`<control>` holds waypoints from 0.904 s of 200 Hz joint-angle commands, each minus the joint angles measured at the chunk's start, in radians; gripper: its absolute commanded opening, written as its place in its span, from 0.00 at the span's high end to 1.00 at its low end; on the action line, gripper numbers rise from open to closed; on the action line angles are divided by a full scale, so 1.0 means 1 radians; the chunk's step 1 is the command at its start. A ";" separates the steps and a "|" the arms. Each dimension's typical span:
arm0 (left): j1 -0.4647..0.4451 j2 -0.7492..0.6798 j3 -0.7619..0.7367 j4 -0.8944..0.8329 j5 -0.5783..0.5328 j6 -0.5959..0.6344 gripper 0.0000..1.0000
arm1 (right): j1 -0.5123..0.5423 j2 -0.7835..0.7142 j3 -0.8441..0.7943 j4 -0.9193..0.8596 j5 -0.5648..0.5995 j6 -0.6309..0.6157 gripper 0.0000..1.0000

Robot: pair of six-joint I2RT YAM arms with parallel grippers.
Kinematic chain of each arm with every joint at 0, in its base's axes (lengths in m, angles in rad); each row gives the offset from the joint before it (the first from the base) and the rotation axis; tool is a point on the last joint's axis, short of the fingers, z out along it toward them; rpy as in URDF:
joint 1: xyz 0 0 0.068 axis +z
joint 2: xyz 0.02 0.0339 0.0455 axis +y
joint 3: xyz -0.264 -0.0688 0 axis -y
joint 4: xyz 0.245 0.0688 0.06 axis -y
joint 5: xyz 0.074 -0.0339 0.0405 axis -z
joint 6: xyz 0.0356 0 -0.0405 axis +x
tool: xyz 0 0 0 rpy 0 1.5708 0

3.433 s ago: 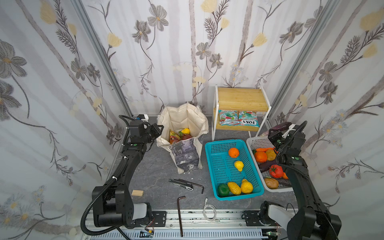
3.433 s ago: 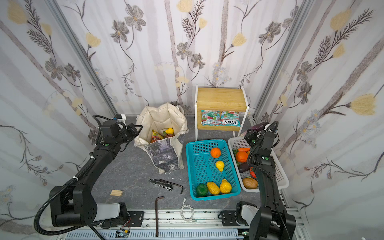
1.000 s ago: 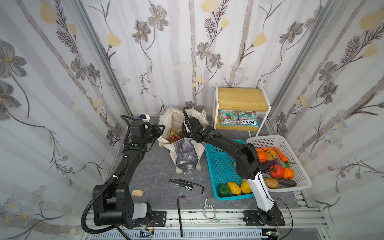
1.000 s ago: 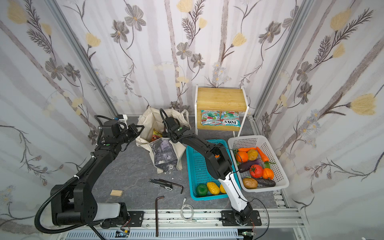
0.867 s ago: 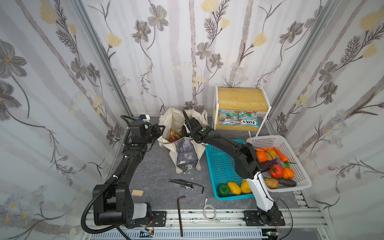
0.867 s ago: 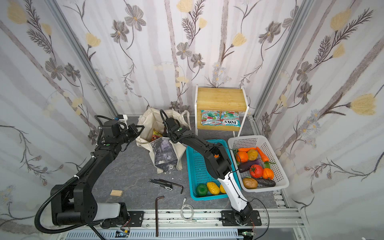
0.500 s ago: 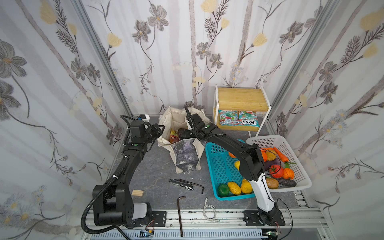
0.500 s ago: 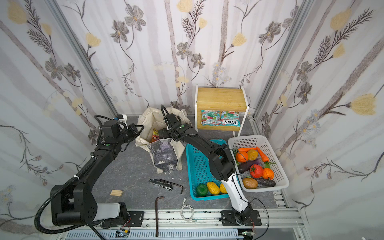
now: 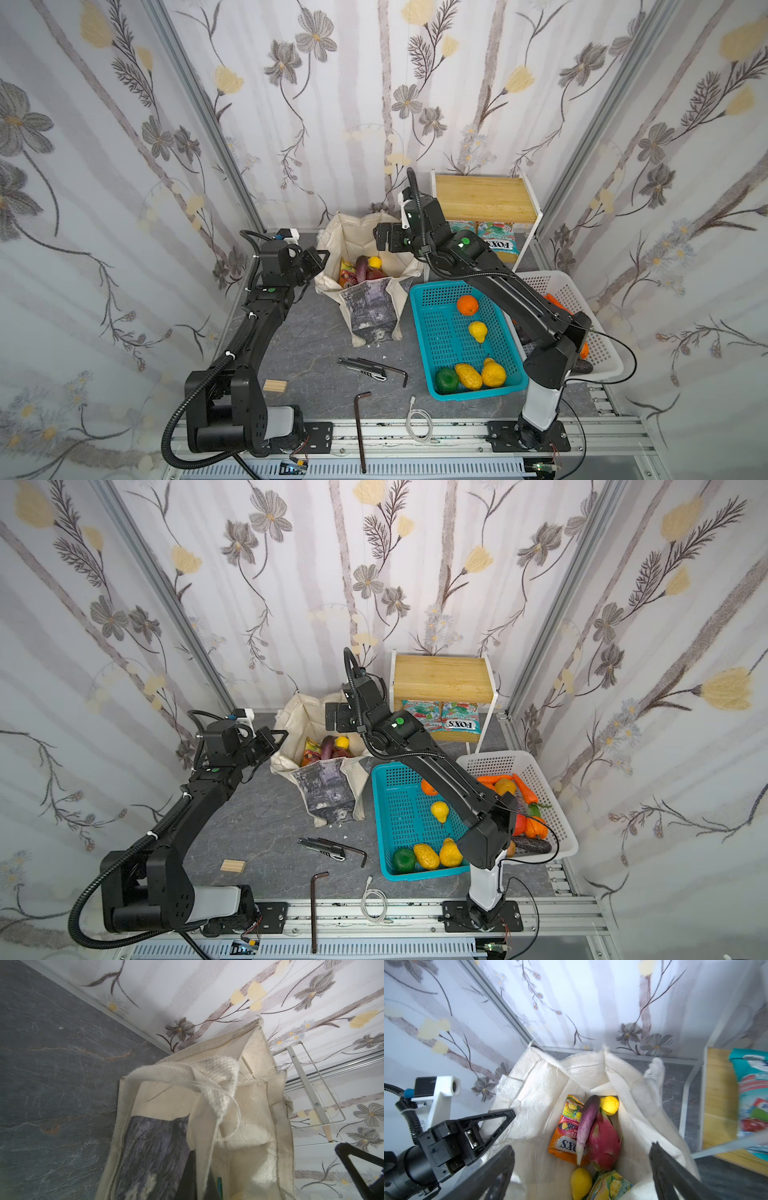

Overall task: Place the food into the grocery bag and tie it
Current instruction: 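Lower the eggplant into the tote bag and open the right gripper, then move the right gripper back over the white basket toward a second eggplant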

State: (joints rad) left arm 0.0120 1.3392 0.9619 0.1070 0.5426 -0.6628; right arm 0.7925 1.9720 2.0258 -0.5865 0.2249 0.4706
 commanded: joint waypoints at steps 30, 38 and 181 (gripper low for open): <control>0.002 -0.014 -0.003 0.060 -0.001 -0.009 1.00 | -0.003 -0.157 -0.104 -0.014 0.139 0.003 0.00; 0.002 -0.014 -0.003 0.060 -0.001 -0.009 1.00 | -0.005 -0.184 -0.124 -0.015 0.144 0.011 0.00; -0.004 -0.008 -0.005 0.063 -0.003 -0.008 1.00 | -0.721 -0.995 -1.212 0.398 -0.381 0.290 0.00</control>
State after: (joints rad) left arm 0.0082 1.3342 0.9588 0.1078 0.5423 -0.6655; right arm 0.1688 1.0088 0.8669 -0.2626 -0.0525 0.7258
